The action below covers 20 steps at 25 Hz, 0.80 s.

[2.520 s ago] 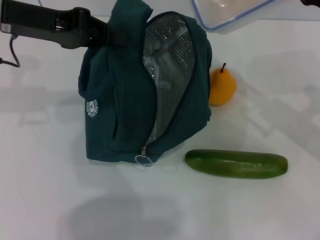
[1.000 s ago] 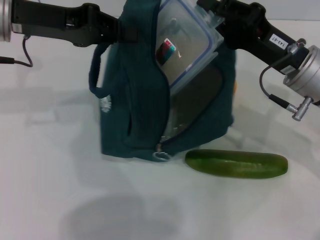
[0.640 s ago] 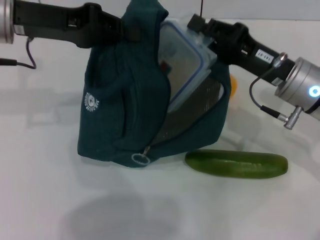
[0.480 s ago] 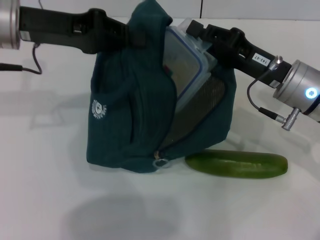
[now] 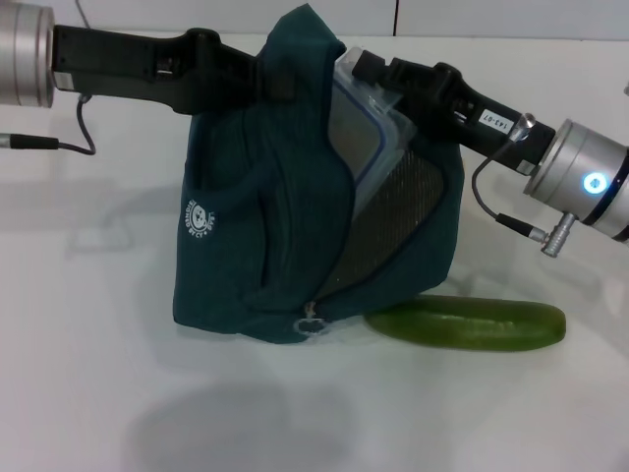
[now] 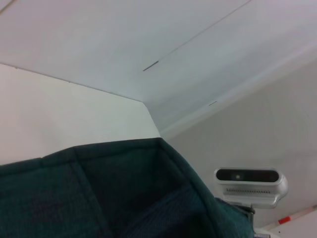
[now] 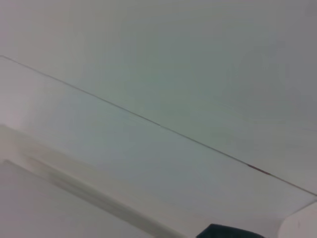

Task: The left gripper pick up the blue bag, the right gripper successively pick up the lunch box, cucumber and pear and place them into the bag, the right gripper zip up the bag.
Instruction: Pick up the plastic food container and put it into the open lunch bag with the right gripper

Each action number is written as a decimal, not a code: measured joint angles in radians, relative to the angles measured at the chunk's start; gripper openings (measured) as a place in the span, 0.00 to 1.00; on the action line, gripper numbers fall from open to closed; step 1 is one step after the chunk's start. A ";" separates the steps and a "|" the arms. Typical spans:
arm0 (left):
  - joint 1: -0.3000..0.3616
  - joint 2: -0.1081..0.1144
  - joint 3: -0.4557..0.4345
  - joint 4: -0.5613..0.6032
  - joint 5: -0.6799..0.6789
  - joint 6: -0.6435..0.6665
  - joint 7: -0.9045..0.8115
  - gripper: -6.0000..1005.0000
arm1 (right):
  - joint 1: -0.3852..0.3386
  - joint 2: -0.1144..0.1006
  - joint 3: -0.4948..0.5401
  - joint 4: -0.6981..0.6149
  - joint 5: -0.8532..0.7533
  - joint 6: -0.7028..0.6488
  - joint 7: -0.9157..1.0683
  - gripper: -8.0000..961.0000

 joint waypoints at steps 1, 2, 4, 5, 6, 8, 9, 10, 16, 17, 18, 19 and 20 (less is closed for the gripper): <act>0.001 0.000 0.000 0.000 0.000 0.000 0.000 0.05 | 0.000 0.000 -0.002 -0.002 0.000 0.000 -0.005 0.20; 0.001 0.000 0.000 0.000 0.000 0.000 0.000 0.05 | 0.001 0.000 -0.004 -0.005 -0.001 -0.003 -0.013 0.20; 0.001 0.003 0.000 0.000 0.000 0.000 0.000 0.05 | 0.001 0.000 -0.003 -0.008 -0.001 -0.016 -0.032 0.21; 0.002 0.004 0.000 -0.001 0.000 0.000 0.000 0.05 | 0.001 0.000 -0.001 -0.009 -0.001 -0.022 -0.039 0.21; 0.002 0.004 0.000 -0.001 0.000 0.000 0.000 0.05 | 0.001 -0.001 0.002 -0.009 0.000 -0.028 -0.041 0.21; 0.002 0.006 0.000 -0.001 0.000 0.000 0.000 0.05 | -0.001 -0.002 0.010 -0.007 0.004 -0.038 -0.043 0.21; 0.003 0.007 0.000 -0.001 -0.001 0.000 0.000 0.05 | -0.006 -0.003 0.020 -0.004 0.005 -0.047 -0.044 0.21; 0.005 0.008 0.000 -0.001 -0.002 0.001 0.000 0.05 | -0.012 -0.004 0.033 0.000 0.005 -0.055 -0.046 0.22; 0.012 0.014 -0.007 0.006 -0.002 0.002 0.001 0.05 | -0.088 -0.022 0.150 0.011 0.002 -0.152 -0.080 0.32; 0.013 0.015 -0.007 0.006 -0.002 0.002 0.000 0.05 | -0.099 -0.030 0.166 0.016 0.001 -0.177 -0.090 0.36; 0.016 0.018 -0.007 0.007 -0.003 0.001 0.001 0.05 | -0.110 -0.043 0.182 0.025 0.000 -0.200 -0.103 0.41; 0.019 0.021 -0.009 0.007 -0.004 0.001 0.001 0.05 | -0.116 -0.058 0.191 0.033 -0.003 -0.224 -0.119 0.46; 0.022 0.022 -0.010 0.007 -0.005 0.001 0.000 0.05 | -0.123 -0.072 0.196 0.039 -0.008 -0.242 -0.135 0.53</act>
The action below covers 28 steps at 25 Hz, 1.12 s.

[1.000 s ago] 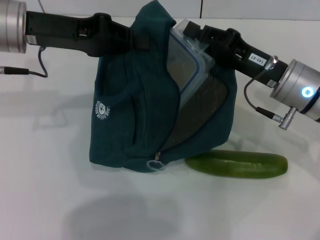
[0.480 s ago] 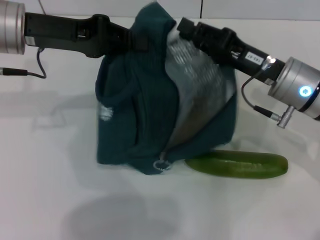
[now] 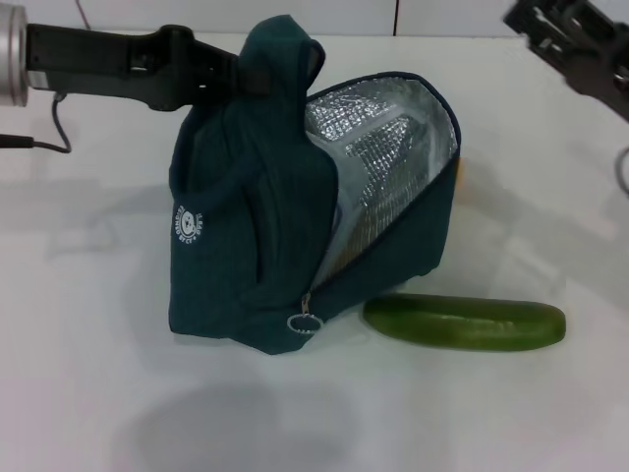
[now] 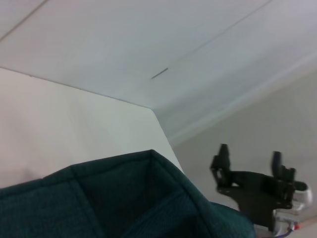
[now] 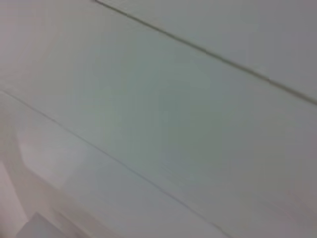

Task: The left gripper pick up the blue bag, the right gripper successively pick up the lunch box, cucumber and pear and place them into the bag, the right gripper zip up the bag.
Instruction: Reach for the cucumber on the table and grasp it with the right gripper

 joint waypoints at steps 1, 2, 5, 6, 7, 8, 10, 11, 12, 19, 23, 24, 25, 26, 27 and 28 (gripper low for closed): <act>0.002 0.001 -0.001 0.000 -0.001 0.000 0.000 0.05 | -0.007 -0.021 0.003 0.004 -0.018 -0.016 -0.021 0.60; 0.004 0.001 -0.002 0.000 -0.001 0.000 0.000 0.05 | -0.010 -0.042 0.003 0.004 -0.042 -0.022 -0.037 0.66; 0.006 0.002 -0.002 0.000 -0.001 0.000 0.001 0.05 | -0.011 -0.110 0.005 -0.006 -0.141 -0.031 -0.081 0.70; 0.007 0.003 -0.002 0.000 -0.001 0.000 0.001 0.05 | -0.005 -0.128 0.005 -0.011 -0.166 -0.032 -0.093 0.72; 0.006 0.002 -0.002 0.000 0.001 -0.001 0.002 0.05 | -0.005 -0.128 0.005 -0.011 -0.166 -0.032 -0.093 0.73; 0.006 0.002 -0.002 0.000 0.002 -0.001 0.003 0.05 | 0.015 -0.173 0.009 -0.027 -0.233 -0.032 -0.119 0.74; 0.006 0.002 -0.002 0.001 0.003 -0.001 0.008 0.05 | 0.039 -0.204 0.022 -0.048 -0.303 -0.031 -0.125 0.74; 0.006 0.002 -0.002 0.001 0.004 -0.002 0.012 0.05 | 0.055 -0.220 0.034 -0.063 -0.360 -0.030 -0.122 0.74; 0.006 0.002 -0.002 0.002 0.005 -0.002 0.015 0.05 | 0.070 -0.231 0.054 -0.080 -0.428 -0.028 -0.112 0.74; 0.021 0.010 0.000 0.003 0.013 -0.003 0.018 0.05 | 0.108 -0.246 0.332 -0.328 -1.050 -0.004 0.114 0.74; 0.027 0.016 -0.002 0.004 0.017 -0.002 0.018 0.05 | 0.099 -0.165 0.589 -0.608 -1.610 -0.109 0.248 0.74; 0.028 0.017 -0.002 0.004 0.017 -0.002 0.018 0.05 | 0.102 -0.142 0.630 -0.656 -1.717 -0.158 0.257 0.74; 0.028 0.018 -0.002 0.004 0.017 -0.002 0.018 0.05 | 0.105 -0.127 0.655 -0.689 -1.773 -0.191 0.260 0.74; 0.028 0.018 -0.001 0.004 0.017 -0.001 0.018 0.05 | 0.108 -0.111 0.673 -0.717 -1.824 -0.222 0.261 0.74; 0.028 0.019 0.000 0.004 0.018 -0.001 0.017 0.05 | 0.110 -0.098 0.685 -0.748 -1.873 -0.251 0.261 0.74; 0.028 0.020 0.003 0.004 0.018 0.000 0.016 0.05 | 0.112 -0.086 0.685 -0.772 -1.906 -0.273 0.260 0.74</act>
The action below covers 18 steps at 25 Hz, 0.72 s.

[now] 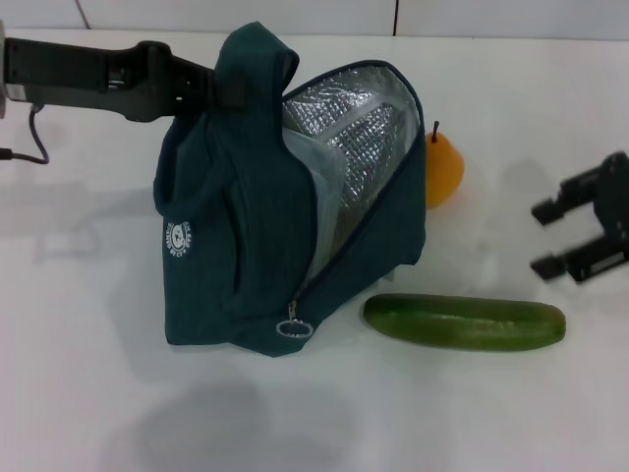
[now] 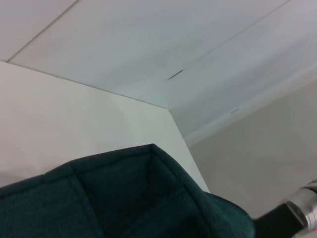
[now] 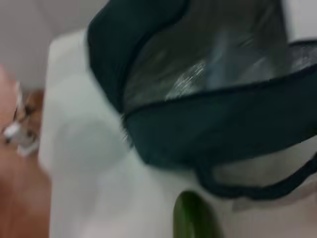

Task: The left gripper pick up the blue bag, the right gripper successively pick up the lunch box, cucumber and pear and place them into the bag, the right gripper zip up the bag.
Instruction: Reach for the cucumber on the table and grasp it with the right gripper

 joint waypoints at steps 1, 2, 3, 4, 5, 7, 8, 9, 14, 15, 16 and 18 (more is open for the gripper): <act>0.000 0.002 0.001 0.000 0.000 0.001 -0.001 0.05 | 0.003 0.013 -0.004 -0.028 -0.035 -0.025 -0.003 0.74; 0.000 0.004 0.002 0.000 0.000 0.002 -0.002 0.05 | 0.005 0.020 -0.012 -0.043 -0.052 -0.039 -0.006 0.74; 0.000 0.006 0.003 0.000 0.000 0.002 -0.003 0.05 | 0.009 0.030 -0.024 -0.064 -0.075 -0.054 -0.010 0.74; 0.001 0.006 0.003 0.000 0.000 0.003 -0.004 0.05 | 0.012 0.039 -0.036 -0.083 -0.094 -0.062 -0.014 0.74; 0.001 0.007 0.003 0.000 0.001 0.004 -0.005 0.05 | 0.014 0.046 -0.045 -0.099 -0.108 -0.065 -0.020 0.74; 0.001 0.008 0.004 0.000 0.001 0.006 -0.005 0.05 | 0.019 0.065 -0.060 -0.130 -0.131 -0.063 -0.039 0.74; 0.001 0.008 0.004 0.000 0.002 0.006 -0.005 0.05 | 0.025 0.074 -0.066 -0.139 -0.143 -0.060 -0.047 0.74; 0.001 0.009 0.004 0.000 0.002 0.006 -0.005 0.05 | 0.036 0.083 -0.072 -0.144 -0.159 -0.057 -0.050 0.74; -0.003 0.009 0.006 -0.003 0.002 0.007 -0.006 0.05 | 0.087 0.130 -0.097 -0.136 -0.244 -0.025 -0.051 0.75; -0.005 0.009 0.007 -0.004 0.003 0.007 -0.007 0.05 | 0.091 0.135 -0.108 -0.133 -0.260 -0.014 -0.050 0.75; -0.006 0.009 0.007 -0.005 0.004 0.007 -0.008 0.05 | 0.096 0.138 -0.122 -0.127 -0.269 -0.005 -0.046 0.75; -0.008 0.009 0.008 -0.005 0.010 0.007 -0.008 0.05 | 0.108 0.141 -0.153 -0.110 -0.279 0.012 -0.037 0.75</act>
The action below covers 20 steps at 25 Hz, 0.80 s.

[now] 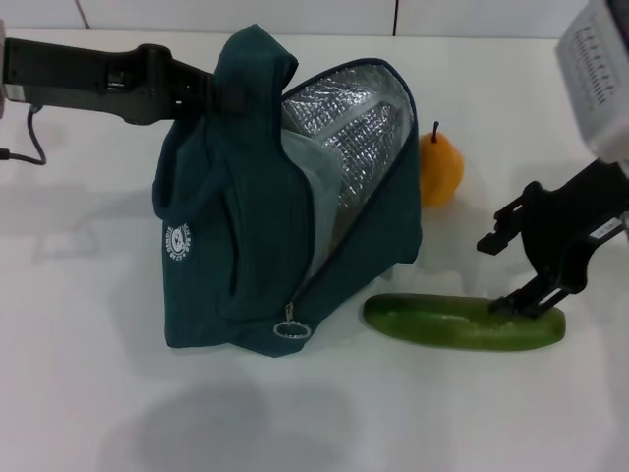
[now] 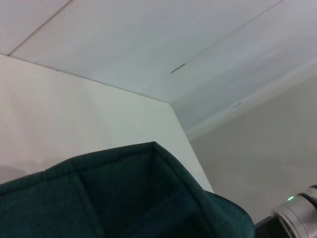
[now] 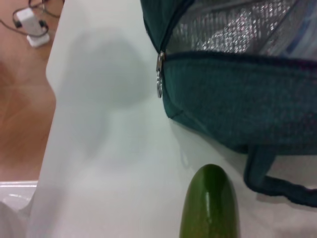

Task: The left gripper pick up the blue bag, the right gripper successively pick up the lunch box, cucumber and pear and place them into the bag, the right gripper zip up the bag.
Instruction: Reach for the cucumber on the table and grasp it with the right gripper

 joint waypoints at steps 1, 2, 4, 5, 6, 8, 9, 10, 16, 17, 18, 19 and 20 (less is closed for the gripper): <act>-0.001 0.000 0.000 0.001 0.004 0.000 0.000 0.05 | 0.003 0.002 -0.018 0.011 0.000 0.011 0.003 0.75; -0.002 0.000 0.000 0.002 0.007 0.000 0.000 0.05 | 0.004 0.002 -0.028 0.016 0.000 0.019 0.004 0.75; -0.002 0.000 0.000 0.002 0.009 0.000 0.000 0.05 | 0.000 0.004 -0.061 0.022 0.003 0.045 0.004 0.75; -0.003 0.000 0.000 0.002 0.009 0.000 0.000 0.05 | -0.002 0.005 -0.076 0.024 0.005 0.056 0.004 0.75; -0.003 0.000 0.000 0.002 0.009 0.000 0.000 0.05 | -0.004 0.006 -0.094 0.029 0.005 0.069 0.004 0.74; -0.003 0.000 0.000 0.002 0.009 0.000 0.000 0.05 | -0.004 0.007 -0.117 0.045 0.006 0.091 0.005 0.74; -0.003 0.000 0.000 0.002 0.009 0.000 -0.001 0.05 | -0.004 0.008 -0.125 0.054 0.007 0.100 0.005 0.74; -0.003 0.000 0.000 0.002 0.009 0.000 -0.001 0.05 | -0.003 0.010 -0.132 0.065 0.008 0.110 0.005 0.73; -0.005 0.000 0.000 0.004 0.009 -0.002 -0.001 0.05 | 0.002 0.015 -0.179 0.115 0.015 0.165 0.006 0.72; -0.005 0.000 0.000 0.004 0.009 -0.002 -0.001 0.05 | 0.002 0.015 -0.187 0.121 0.019 0.172 0.006 0.72; -0.005 0.000 0.000 0.004 0.009 -0.002 -0.001 0.05 | 0.001 0.016 -0.196 0.129 0.023 0.179 0.006 0.72; -0.005 0.000 0.000 0.004 0.009 -0.002 -0.001 0.05 | 0.001 0.016 -0.202 0.138 0.028 0.187 0.006 0.71; -0.005 0.000 0.000 0.004 0.009 -0.002 0.000 0.05 | 0.002 0.016 -0.207 0.143 0.032 0.192 0.006 0.71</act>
